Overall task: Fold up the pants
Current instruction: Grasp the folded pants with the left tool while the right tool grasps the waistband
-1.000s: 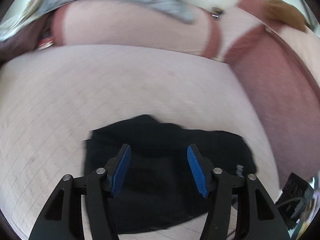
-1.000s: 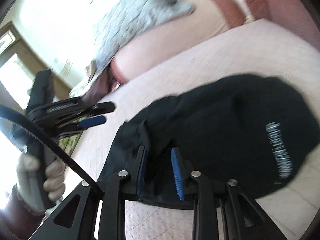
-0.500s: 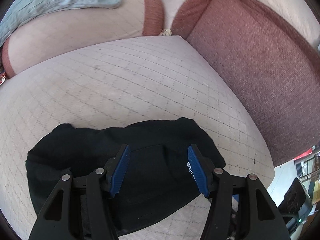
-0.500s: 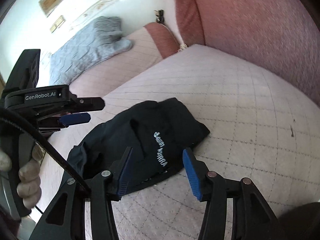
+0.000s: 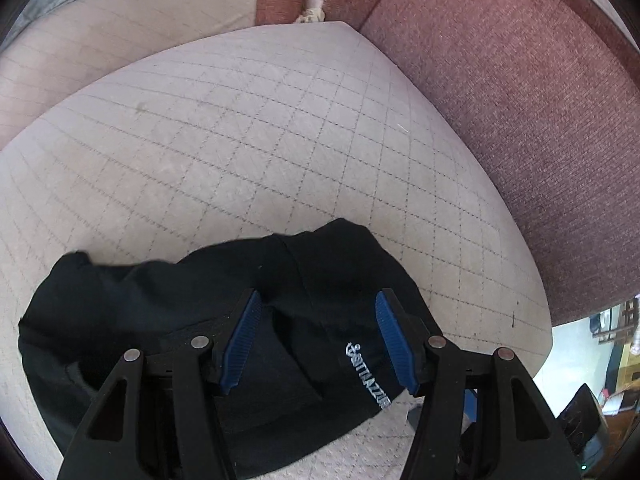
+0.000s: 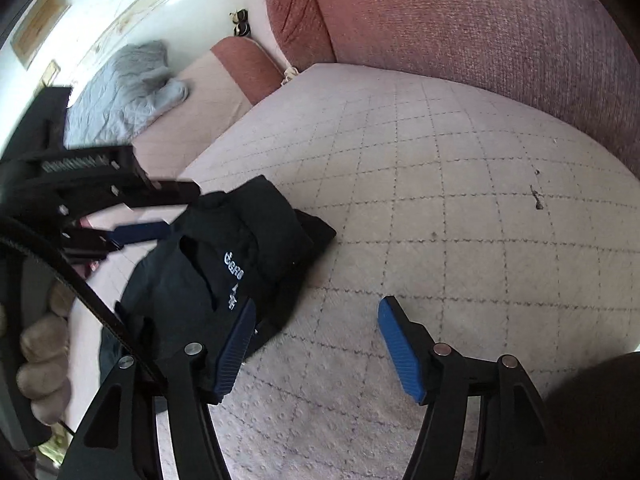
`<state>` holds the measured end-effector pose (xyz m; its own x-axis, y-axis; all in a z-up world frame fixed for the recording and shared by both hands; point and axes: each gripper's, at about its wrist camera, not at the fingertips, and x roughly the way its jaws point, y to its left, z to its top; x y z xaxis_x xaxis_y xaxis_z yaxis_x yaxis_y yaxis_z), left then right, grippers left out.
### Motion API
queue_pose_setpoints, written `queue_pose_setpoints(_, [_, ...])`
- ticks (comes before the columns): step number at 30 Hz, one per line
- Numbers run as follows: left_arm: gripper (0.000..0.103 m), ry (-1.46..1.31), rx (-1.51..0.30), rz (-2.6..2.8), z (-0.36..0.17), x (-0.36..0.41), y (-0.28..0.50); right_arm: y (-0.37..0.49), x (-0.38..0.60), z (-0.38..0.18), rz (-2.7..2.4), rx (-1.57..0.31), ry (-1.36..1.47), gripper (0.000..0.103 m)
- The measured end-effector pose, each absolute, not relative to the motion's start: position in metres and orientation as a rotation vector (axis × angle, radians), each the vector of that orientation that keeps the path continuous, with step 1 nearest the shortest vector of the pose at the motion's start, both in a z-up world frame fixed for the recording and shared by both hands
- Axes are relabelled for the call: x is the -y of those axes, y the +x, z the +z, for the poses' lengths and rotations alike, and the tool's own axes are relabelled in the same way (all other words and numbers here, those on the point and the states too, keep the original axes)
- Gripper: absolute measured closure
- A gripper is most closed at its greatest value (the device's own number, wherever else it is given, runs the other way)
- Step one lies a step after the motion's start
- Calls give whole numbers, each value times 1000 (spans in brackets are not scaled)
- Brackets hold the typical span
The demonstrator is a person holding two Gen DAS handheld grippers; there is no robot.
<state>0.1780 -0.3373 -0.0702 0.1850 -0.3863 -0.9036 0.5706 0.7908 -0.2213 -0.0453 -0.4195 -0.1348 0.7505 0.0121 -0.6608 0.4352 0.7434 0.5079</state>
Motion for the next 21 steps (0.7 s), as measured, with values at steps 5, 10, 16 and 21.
queue_pose_setpoints(5, [44, 305, -1200, -722, -81, 366, 188, -36, 415, -137, -237, -668, 710, 19])
queue_pose_setpoints(10, [27, 433, -1230, -787, -100, 402, 205, -22, 414, -141, -202, -630, 737, 6])
queue_pose_setpoints(16, [34, 612, -1265, -797, -130, 431, 205, -6, 413, -143, -140, -613, 708, 1])
queue_pose_setpoints(21, [90, 571, -1196, -870, -100, 417, 193, -1, 417, -148, -107, -675, 755, 74])
